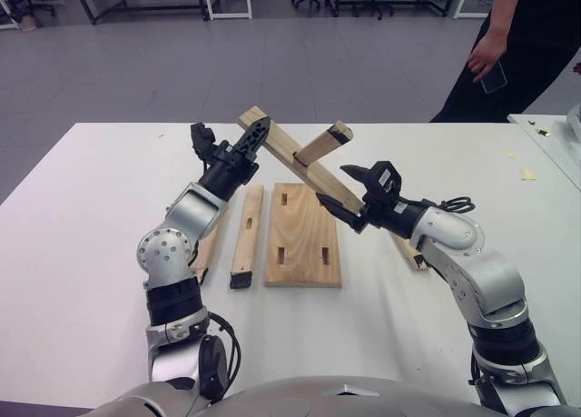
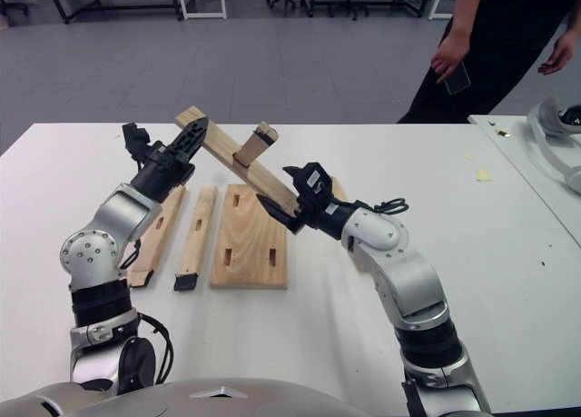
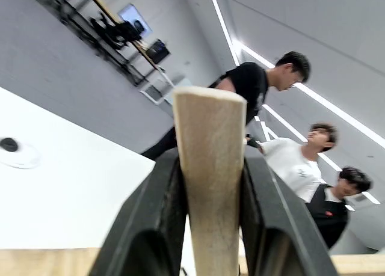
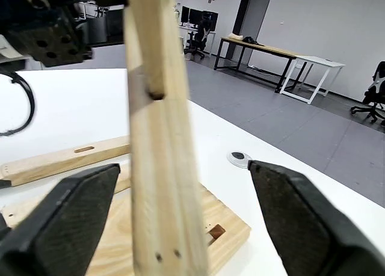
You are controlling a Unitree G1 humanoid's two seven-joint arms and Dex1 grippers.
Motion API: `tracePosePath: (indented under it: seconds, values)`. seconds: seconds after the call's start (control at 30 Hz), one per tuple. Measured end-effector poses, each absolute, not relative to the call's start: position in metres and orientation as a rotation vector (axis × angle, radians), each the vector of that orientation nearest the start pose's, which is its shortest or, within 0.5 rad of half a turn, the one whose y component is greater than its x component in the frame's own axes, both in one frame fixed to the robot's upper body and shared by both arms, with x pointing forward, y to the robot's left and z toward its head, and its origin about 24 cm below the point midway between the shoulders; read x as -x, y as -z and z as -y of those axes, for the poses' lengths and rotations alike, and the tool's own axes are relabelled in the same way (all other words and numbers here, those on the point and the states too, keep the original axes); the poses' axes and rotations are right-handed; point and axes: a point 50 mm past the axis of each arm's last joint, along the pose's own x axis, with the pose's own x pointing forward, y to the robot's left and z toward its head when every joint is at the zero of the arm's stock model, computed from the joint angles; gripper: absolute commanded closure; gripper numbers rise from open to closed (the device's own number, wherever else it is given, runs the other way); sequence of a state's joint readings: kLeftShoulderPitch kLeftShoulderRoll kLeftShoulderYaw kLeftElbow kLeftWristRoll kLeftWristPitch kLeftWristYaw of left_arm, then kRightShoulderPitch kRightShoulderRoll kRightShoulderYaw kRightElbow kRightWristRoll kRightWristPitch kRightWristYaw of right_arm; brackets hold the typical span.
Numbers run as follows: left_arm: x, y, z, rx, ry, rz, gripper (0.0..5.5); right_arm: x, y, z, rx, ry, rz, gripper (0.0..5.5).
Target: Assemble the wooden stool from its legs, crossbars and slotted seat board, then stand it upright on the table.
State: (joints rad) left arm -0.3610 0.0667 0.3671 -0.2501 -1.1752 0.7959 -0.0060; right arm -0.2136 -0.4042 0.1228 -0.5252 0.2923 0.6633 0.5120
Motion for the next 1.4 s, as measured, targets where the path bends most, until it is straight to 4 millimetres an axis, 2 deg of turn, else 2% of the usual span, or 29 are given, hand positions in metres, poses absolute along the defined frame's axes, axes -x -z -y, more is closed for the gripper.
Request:
tracePosePath:
  seconds: [0.1,0.2,0.33,0.4,0.7,1.0,1.17,1.4]
  values:
    - [-0.261,-0.161,-0.174,0.826,0.323,-0.026,4.49,-0.239,-0.130,0.147,0.205,-0.701,-0.104,1.04]
    - [-0.234,-0.154,-0.181,0.754,0.163,-0.075,4.49,-0.229,-0.118,0.173,0.214,-0.572,-0.167,1.04]
    - [-0.215,-0.149,-0.182,0.736,0.074,-0.110,4.49,-0.227,-0.105,0.191,0.229,-0.453,-0.203,1.04]
    - [-0.209,-0.144,-0.183,0.731,0.045,-0.127,4.49,-0.226,-0.103,0.194,0.242,-0.425,-0.202,1.04]
    - [-0.197,-0.156,-0.176,0.557,0.052,-0.064,4.49,-0.224,-0.099,0.194,0.237,-0.423,-0.215,1.04]
    - [-0.182,-0.161,-0.166,0.467,0.026,-0.034,4.49,-0.222,-0.099,0.188,0.233,-0.439,-0.237,1.04]
    - [-0.178,-0.163,-0.162,0.413,0.003,-0.025,4.49,-0.221,-0.102,0.187,0.233,-0.441,-0.246,1.04]
    - [-0.171,-0.164,-0.146,0.360,-0.021,-0.019,4.49,-0.232,-0.116,0.181,0.237,-0.466,-0.203,1.04]
